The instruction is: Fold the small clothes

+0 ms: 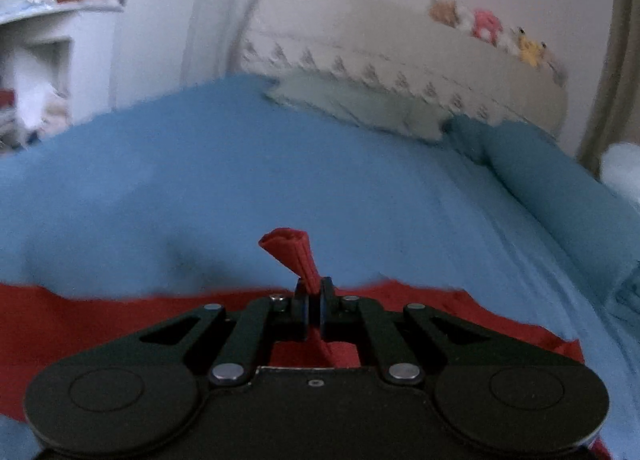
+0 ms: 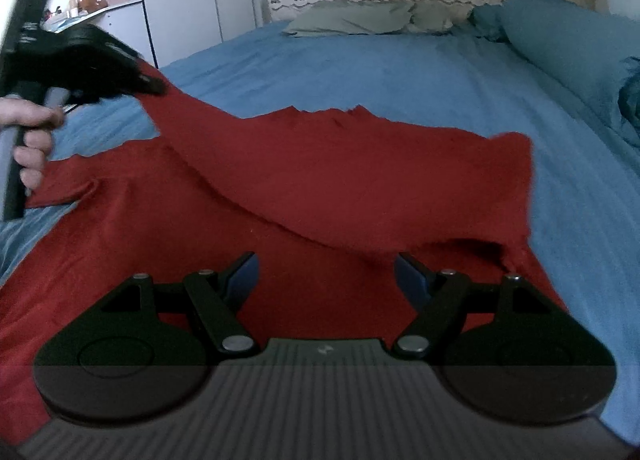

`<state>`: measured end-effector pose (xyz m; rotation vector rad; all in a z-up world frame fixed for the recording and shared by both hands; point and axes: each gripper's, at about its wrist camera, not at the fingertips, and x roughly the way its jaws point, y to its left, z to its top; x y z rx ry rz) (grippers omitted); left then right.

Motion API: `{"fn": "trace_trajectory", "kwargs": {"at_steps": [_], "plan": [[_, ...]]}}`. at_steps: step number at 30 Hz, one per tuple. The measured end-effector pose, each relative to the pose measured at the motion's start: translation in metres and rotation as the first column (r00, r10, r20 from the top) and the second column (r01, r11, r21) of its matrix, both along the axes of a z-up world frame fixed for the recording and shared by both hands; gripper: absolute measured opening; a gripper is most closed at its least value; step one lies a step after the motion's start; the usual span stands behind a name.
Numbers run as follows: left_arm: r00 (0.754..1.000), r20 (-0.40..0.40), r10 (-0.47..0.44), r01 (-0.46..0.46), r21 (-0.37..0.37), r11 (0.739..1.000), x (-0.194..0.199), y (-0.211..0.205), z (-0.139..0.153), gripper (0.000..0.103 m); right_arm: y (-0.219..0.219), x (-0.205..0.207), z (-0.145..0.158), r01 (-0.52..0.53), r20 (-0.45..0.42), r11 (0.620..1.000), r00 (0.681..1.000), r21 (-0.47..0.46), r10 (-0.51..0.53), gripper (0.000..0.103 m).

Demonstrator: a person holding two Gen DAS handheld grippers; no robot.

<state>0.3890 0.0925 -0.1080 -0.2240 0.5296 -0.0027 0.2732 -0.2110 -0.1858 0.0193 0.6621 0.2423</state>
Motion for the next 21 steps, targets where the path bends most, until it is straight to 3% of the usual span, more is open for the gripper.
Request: {"fn": "trace_trajectory", "kwargs": {"at_steps": [2, 6, 7, 10, 11, 18, 21], "plan": [[1.0, -0.004, 0.02, -0.02, 0.011, 1.0, -0.004, 0.015, -0.01, 0.004, -0.001, -0.001, -0.001, 0.008, -0.01, 1.0, 1.0, 0.008, -0.008, 0.091], [0.994, -0.112, 0.007, -0.009, -0.011, 1.0, -0.002, 0.033, -0.044, 0.01, -0.003, -0.001, -0.007, 0.024, -0.034, 1.0, 0.999, 0.013, -0.024, 0.091], [0.992, -0.129, 0.011, -0.014, -0.026, 1.0, -0.004, 0.037, -0.05, 0.015, -0.004, 0.0, -0.006, 0.03, -0.035, 0.999, 0.999, 0.014, -0.029, 0.091], [0.992, -0.117, 0.041, -0.047, -0.043, 0.998, -0.016, 0.046, -0.053, 0.049, -0.005, 0.005, -0.001, 0.048, -0.017, 0.999, 0.999, 0.024, -0.047, 0.091], [0.993, -0.108, 0.042, -0.047, -0.047, 0.998, -0.019, 0.048, -0.052, 0.054, -0.005, 0.009, 0.002, 0.052, -0.009, 0.998, 0.999, 0.027, -0.052, 0.091], [0.992, -0.098, -0.084, 0.076, -0.079, 0.994, -0.02, 0.05, -0.043, 0.059, -0.013, 0.047, -0.007, 0.122, -0.009, 0.992, 0.992, 0.042, -0.122, 0.091], [0.981, -0.105, -0.161, 0.151, -0.094, 0.984, -0.014, 0.044, -0.045, 0.064, -0.029, 0.047, -0.021, 0.21, -0.025, 0.978, 0.977, -0.014, -0.21, 0.088]]}}
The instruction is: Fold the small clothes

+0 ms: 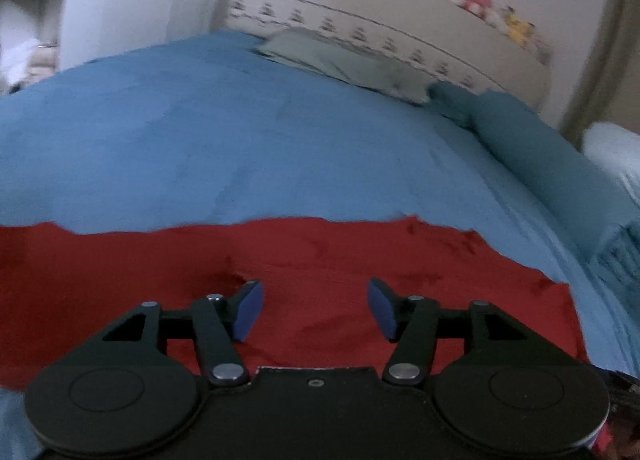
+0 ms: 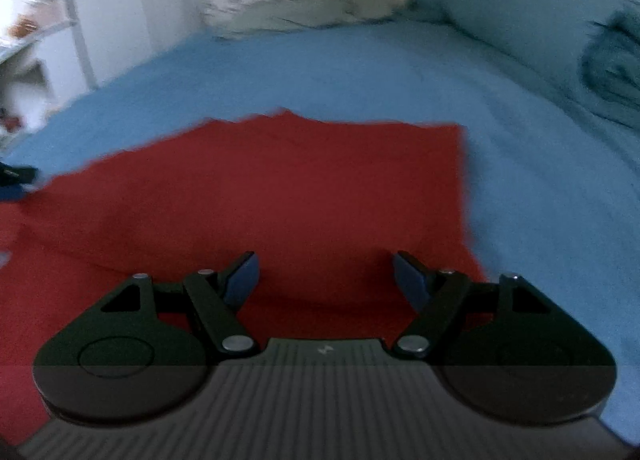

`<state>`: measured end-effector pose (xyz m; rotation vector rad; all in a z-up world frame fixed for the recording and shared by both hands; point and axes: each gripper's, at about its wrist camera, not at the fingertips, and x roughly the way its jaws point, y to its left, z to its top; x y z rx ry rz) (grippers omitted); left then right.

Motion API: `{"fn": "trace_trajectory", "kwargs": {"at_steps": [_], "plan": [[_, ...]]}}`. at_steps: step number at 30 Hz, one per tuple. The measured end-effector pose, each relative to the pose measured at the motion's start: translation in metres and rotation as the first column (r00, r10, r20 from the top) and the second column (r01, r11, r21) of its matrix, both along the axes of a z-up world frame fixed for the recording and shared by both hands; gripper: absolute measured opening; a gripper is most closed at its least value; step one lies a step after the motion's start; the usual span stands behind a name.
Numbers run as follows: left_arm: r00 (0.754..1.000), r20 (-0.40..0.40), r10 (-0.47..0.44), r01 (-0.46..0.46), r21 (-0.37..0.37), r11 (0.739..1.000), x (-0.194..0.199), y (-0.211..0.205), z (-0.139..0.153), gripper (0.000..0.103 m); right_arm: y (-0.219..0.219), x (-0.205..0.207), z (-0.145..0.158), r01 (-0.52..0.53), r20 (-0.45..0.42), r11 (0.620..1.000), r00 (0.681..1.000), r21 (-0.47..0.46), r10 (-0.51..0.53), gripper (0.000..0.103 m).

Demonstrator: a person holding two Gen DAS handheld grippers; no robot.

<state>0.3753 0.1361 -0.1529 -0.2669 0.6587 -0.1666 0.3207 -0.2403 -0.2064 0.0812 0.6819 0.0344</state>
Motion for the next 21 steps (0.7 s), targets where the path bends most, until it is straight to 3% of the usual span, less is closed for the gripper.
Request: {"fn": "trace_trajectory", "kwargs": {"at_steps": [3, 7, 9, 11, 14, 16, 21], "plan": [[0.999, -0.011, -0.041, 0.041, 0.034, 0.999, 0.008, -0.01, -0.007, 0.067, -0.018, -0.008, -0.003, 0.026, 0.015, 0.999, 1.0, 0.024, -0.026, 0.088], [0.998, -0.06, 0.004, 0.002, 0.099, 0.995, 0.019, -0.013, -0.02, 0.07, -0.013, -0.01, 0.002, 0.021, 0.015, 1.0, 1.0, -0.008, -0.021, 0.09], [0.994, -0.106, 0.017, -0.008, 0.085, 0.996, 0.024, -0.007, -0.032, 0.07, -0.01, -0.012, 0.004, 0.016, 0.024, 1.0, 1.0, -0.011, -0.016, 0.09], [0.996, -0.093, 0.002, 0.006, 0.085, 0.996, 0.021, -0.005, -0.035, 0.071, -0.009, -0.01, 0.001, 0.009, 0.014, 1.0, 1.0, -0.01, -0.009, 0.09], [0.994, -0.106, -0.007, 0.02, 0.115, 0.993, 0.019, -0.008, -0.028, 0.071, -0.01, -0.008, -0.004, 0.007, 0.005, 1.0, 1.0, -0.012, -0.007, 0.09], [0.995, -0.098, 0.001, 0.008, 0.089, 0.996, 0.011, -0.002, -0.019, 0.071, -0.01, -0.008, 0.0, 0.012, 0.005, 1.0, 1.0, -0.008, -0.012, 0.091], [0.999, -0.028, 0.024, -0.022, 0.075, 0.997, -0.026, 0.012, 0.019, 0.072, 0.004, -0.024, 0.029, -0.013, 0.046, 1.0, 0.999, 0.001, 0.013, 0.091]]}}
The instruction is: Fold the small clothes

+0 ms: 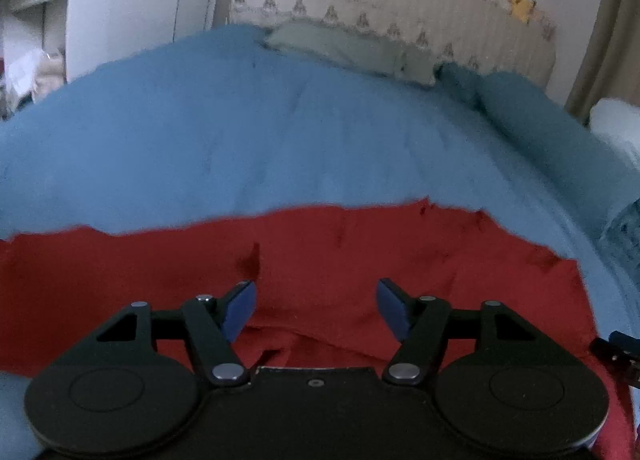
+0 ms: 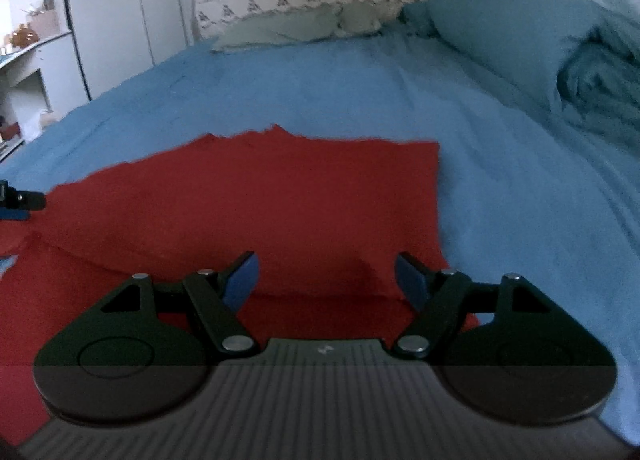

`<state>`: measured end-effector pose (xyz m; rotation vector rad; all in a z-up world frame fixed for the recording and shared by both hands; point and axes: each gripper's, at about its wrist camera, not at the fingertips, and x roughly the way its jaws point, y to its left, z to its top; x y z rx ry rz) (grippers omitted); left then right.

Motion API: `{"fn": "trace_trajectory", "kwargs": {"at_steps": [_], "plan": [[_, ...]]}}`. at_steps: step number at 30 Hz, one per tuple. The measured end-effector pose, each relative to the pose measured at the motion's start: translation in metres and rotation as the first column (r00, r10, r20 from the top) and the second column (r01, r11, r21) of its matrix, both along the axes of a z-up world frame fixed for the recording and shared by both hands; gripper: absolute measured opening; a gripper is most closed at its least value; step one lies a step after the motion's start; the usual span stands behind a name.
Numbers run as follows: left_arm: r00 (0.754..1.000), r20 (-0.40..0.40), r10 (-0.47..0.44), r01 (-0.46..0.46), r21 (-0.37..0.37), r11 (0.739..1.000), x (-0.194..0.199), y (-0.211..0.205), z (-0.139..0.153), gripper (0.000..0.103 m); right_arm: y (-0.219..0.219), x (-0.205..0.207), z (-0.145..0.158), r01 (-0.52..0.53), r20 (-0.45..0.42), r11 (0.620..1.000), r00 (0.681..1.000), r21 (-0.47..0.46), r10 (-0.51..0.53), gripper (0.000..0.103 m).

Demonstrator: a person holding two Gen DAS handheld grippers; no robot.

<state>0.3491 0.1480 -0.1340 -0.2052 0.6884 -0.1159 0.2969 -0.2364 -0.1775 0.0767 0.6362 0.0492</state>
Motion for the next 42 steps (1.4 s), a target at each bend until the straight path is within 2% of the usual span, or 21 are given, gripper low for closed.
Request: {"fn": "trace_trajectory", "kwargs": {"at_steps": [3, 4, 5, 6, 9, 11, 13, 16, 18, 20, 24, 26, 29, 30, 34, 36, 38, 39, 40, 42], "plan": [[0.999, 0.029, 0.017, -0.017, 0.017, 1.0, -0.028, 0.011, 0.03, 0.073, 0.017, -0.015, 0.029, -0.022, 0.019, 1.0, 1.0, -0.005, 0.022, 0.091], [0.999, 0.036, 0.027, -0.028, 0.02, 0.999, -0.037, 0.016, 0.038, 0.078, 0.023, -0.019, 0.04, -0.028, 0.026, 1.0, 0.999, -0.005, 0.028, 0.092], [0.998, 0.042, 0.041, -0.042, 0.017, 0.999, -0.047, 0.022, 0.047, 0.094, 0.031, -0.025, 0.051, -0.034, 0.035, 0.999, 0.999, -0.006, 0.035, 0.095], [0.997, 0.049, 0.06, -0.06, 0.017, 0.998, -0.057, 0.029, 0.055, 0.103, 0.038, -0.03, 0.061, -0.04, 0.043, 0.999, 0.998, -0.01, 0.04, 0.103], [0.989, 0.083, 0.121, -0.123, 0.021, 0.992, -0.08, 0.058, 0.074, 0.103, 0.065, -0.044, 0.09, -0.046, 0.075, 0.998, 0.996, -0.045, 0.05, 0.103], [0.982, 0.082, 0.17, -0.172, 0.019, 0.985, -0.091, 0.082, 0.076, 0.103, 0.085, -0.053, 0.103, -0.087, 0.096, 0.994, 0.991, -0.058, 0.092, 0.103], [0.968, 0.064, 0.241, -0.242, 0.011, 0.97, -0.098, 0.108, 0.07, 0.103, 0.105, -0.057, 0.108, -0.128, 0.081, 0.991, 0.988, -0.04, 0.131, 0.103], [0.929, 0.017, 0.369, -0.368, -0.042, 0.929, -0.107, 0.153, 0.052, 0.103, 0.136, -0.059, 0.106, -0.176, 0.034, 0.984, 0.984, -0.002, 0.176, 0.103], [0.901, 0.022, 0.434, -0.43, -0.103, 0.897, -0.115, 0.178, 0.039, 0.103, 0.155, -0.06, 0.1, -0.219, 0.039, 0.976, 0.975, 0.024, 0.218, 0.103], [0.864, 0.014, 0.504, -0.496, -0.148, 0.855, -0.119, 0.204, 0.022, 0.103, 0.173, -0.062, 0.092, -0.254, 0.054, 0.966, 0.966, 0.048, 0.251, 0.103], [0.79, -0.079, 0.609, -0.609, -0.223, 0.761, -0.113, 0.25, -0.012, 0.1, 0.207, -0.059, 0.073, -0.295, 0.019, 0.952, 0.956, 0.083, 0.294, 0.103], [0.757, -0.132, 0.64, -0.65, -0.253, 0.717, -0.107, 0.271, -0.027, 0.09, 0.221, -0.056, 0.066, -0.312, 0.008, 0.947, 0.95, 0.07, 0.312, 0.103], [0.729, -0.175, 0.662, -0.681, -0.282, 0.676, -0.101, 0.292, -0.041, 0.087, 0.241, -0.051, 0.06, -0.336, 0.005, 0.942, 0.942, 0.017, 0.336, 0.103], [0.724, -0.176, 0.667, -0.685, -0.285, 0.67, -0.098, 0.294, -0.042, 0.086, 0.246, -0.047, 0.057, -0.341, 0.008, 0.94, 0.94, 0.007, 0.341, 0.103], [0.725, -0.14, 0.675, -0.685, -0.255, 0.683, -0.078, 0.298, -0.042, 0.084, 0.263, -0.035, 0.051, -0.351, 0.015, 0.936, 0.936, 0.004, 0.351, 0.103], [0.713, -0.133, 0.688, -0.696, -0.251, 0.673, -0.071, 0.304, -0.043, 0.072, 0.264, -0.032, 0.048, -0.353, 0.018, 0.936, 0.936, 0.009, 0.352, 0.103], [0.706, -0.131, 0.696, -0.705, -0.228, 0.672, -0.064, 0.313, -0.045, 0.04, 0.264, -0.031, 0.043, -0.361, 0.024, 0.932, 0.932, 0.014, 0.361, 0.103], [0.702, -0.133, 0.7, -0.71, -0.21, 0.672, -0.064, 0.314, -0.046, 0.031, 0.265, -0.03, 0.04, -0.362, 0.025, 0.932, 0.932, 0.012, 0.361, 0.103], [0.697, -0.136, 0.704, -0.715, -0.202, 0.669, -0.064, 0.317, -0.048, 0.013, 0.264, -0.029, 0.036, -0.36, 0.021, 0.933, 0.933, 0.01, 0.36, 0.103], [0.695, -0.137, 0.706, -0.716, -0.223, 0.662, -0.068, 0.32, -0.051, 0.009, 0.264, -0.025, 0.029, -0.349, 0.004, 0.937, 0.937, 0.009, 0.349, 0.103]]}}
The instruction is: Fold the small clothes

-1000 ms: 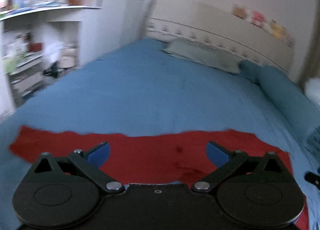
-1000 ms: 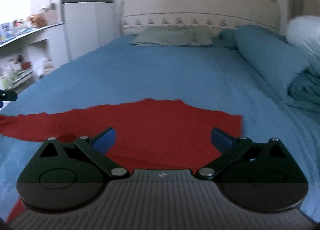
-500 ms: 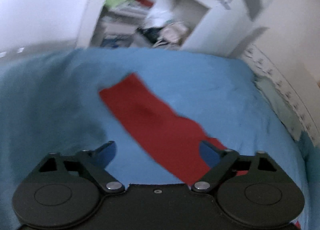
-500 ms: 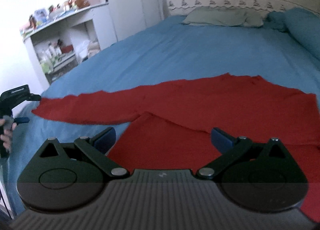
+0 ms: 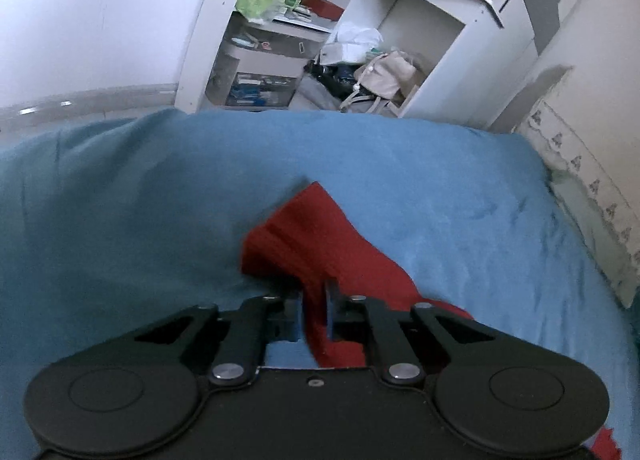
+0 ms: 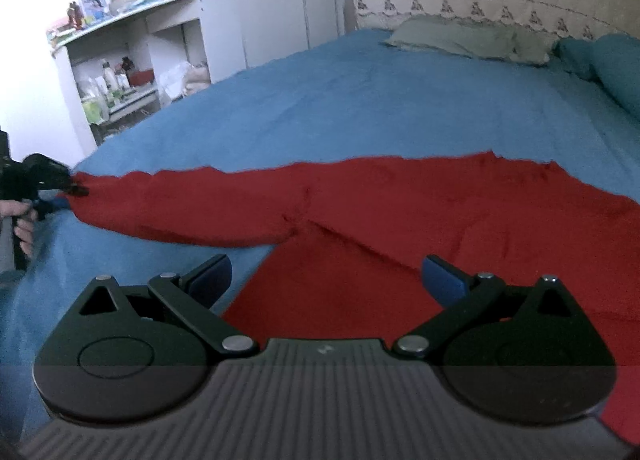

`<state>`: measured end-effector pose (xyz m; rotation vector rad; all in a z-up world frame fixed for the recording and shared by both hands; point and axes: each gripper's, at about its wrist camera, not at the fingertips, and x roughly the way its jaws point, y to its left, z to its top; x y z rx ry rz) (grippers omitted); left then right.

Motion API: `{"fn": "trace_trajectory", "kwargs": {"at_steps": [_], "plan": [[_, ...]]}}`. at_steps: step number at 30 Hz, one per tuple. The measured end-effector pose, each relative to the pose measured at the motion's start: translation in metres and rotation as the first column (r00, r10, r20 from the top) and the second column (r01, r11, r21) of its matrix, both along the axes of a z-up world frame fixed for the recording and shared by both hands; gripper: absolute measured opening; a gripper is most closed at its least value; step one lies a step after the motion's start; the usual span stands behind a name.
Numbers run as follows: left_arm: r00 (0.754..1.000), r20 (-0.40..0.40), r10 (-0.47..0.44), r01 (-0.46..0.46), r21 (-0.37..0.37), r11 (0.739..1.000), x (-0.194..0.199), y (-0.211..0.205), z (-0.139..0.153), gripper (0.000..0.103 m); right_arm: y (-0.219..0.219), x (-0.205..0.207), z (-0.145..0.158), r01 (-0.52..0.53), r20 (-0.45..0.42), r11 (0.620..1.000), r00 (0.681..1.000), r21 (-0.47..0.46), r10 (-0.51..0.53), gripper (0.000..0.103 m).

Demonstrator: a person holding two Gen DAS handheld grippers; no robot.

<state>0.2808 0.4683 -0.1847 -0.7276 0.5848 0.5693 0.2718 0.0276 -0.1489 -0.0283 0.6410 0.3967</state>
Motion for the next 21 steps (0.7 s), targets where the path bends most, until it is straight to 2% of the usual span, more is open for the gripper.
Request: {"fn": "trace_trajectory", "kwargs": {"at_steps": [6, 10, 13, 15, 17, 21], "plan": [[1.0, 0.004, -0.018, 0.017, 0.068, 0.998, 0.003, -0.015, 0.017, 0.007, -0.011, 0.001, -0.015, 0.036, -0.037, 0.999, 0.999, 0.026, -0.035, 0.103], [0.994, 0.068, -0.083, 0.074, 0.132, 0.989, 0.006, -0.048, 0.055, 0.007, -0.025, -0.002, -0.008, 0.055, -0.027, 0.998, 0.998, 0.039, -0.054, 0.103], [0.979, 0.114, -0.167, 0.142, 0.198, 0.97, 0.015, -0.094, 0.09, 0.007, -0.043, -0.004, 0.001, 0.075, -0.007, 0.996, 0.997, 0.052, -0.074, 0.103], [0.956, 0.15, -0.251, 0.214, 0.226, 0.95, 0.025, -0.134, 0.112, 0.007, -0.058, -0.005, 0.008, 0.093, 0.009, 0.993, 0.996, 0.066, -0.094, 0.103], [0.916, 0.191, -0.354, 0.304, 0.248, 0.92, 0.037, -0.182, 0.135, 0.007, -0.074, -0.006, 0.014, 0.104, 0.019, 0.992, 0.994, 0.075, -0.106, 0.103], [0.797, 0.23, -0.559, 0.496, 0.28, 0.822, 0.065, -0.284, 0.162, 0.007, -0.109, -0.01, 0.024, 0.148, 0.045, 0.986, 0.987, 0.082, -0.152, 0.103]]}}
